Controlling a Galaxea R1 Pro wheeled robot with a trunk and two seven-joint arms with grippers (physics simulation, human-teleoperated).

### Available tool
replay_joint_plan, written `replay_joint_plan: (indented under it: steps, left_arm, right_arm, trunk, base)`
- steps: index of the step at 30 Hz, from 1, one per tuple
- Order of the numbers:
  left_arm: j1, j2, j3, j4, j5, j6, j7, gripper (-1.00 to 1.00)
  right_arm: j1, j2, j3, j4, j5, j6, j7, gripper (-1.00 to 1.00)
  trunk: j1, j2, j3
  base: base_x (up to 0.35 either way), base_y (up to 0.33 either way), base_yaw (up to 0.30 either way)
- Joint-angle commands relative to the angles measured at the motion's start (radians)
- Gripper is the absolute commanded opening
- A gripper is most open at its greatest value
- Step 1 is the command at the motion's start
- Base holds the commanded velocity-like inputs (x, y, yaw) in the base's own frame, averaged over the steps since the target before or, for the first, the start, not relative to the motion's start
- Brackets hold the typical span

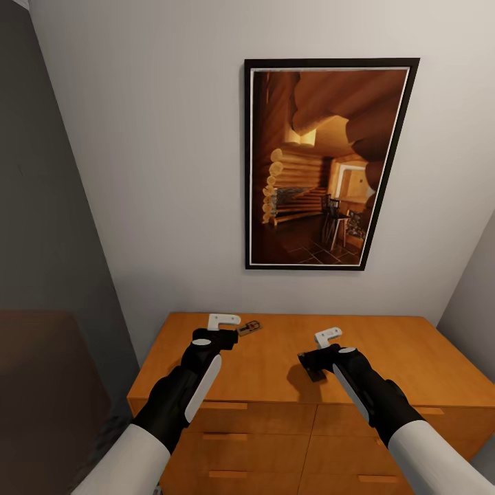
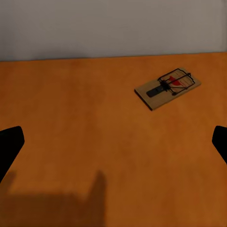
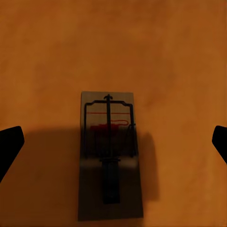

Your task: Take the four mousetraps from the cabinet in the bathroom and place them on the bathroom floor. Make sure all four end up on the same floor surface, and ensure that at least two of them are either under or directly next to the same bathroom sink.

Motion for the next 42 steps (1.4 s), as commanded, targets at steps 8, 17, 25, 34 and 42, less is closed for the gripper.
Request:
replay_joint_plan:
  steps: [8, 17, 25, 34, 42]
  left_arm:
    - [-0.001, 0.0, -0.001, -0.001, 0.01, 0.003, 0.009, 1.0]
    - [-0.001, 0.0, -0.001, -0.001, 0.01, 0.003, 0.009, 1.0]
    - [-0.001, 0.0, -0.001, -0.001, 0.01, 0.003, 0.009, 1.0]
    - [-0.001, 0.0, -0.001, -0.001, 0.01, 0.003, 0.009, 1.0]
    - [-0.001, 0.0, -0.001, -0.001, 0.01, 0.003, 0.009, 1.0]
  right_arm:
    - [-0.001, -0.001, 0.003, -0.001, -0.01, 0.008, -0.005, 1.0]
    - [-0.001, -0.001, 0.003, -0.001, -0.01, 0.009, -0.005, 1.0]
    - [-0.001, -0.001, 0.004, 0.0, -0.01, 0.009, -0.005, 1.0]
    - [-0.001, -0.001, 0.018, 0.042, -0.007, 0.009, -0.005, 1.0]
    - [-0.001, -0.001, 0.071, 0.054, -0.007, 0.009, -0.007, 1.0]
  trunk:
    - [0.001, -0.002, -0.002]
    - [0.001, -0.002, -0.002]
    - [0.001, -0.002, -0.002]
    - [0.016, -0.03, -0.015]
    - [0.039, -0.072, -0.034]
  base:
    - [0.0, 0.0, 0.0]
    - [0.0, 0.0, 0.0]
    - [0.0, 0.0, 0.0]
    - [0.0, 0.0, 0.0]
    - [0.0, 0.0, 0.0]
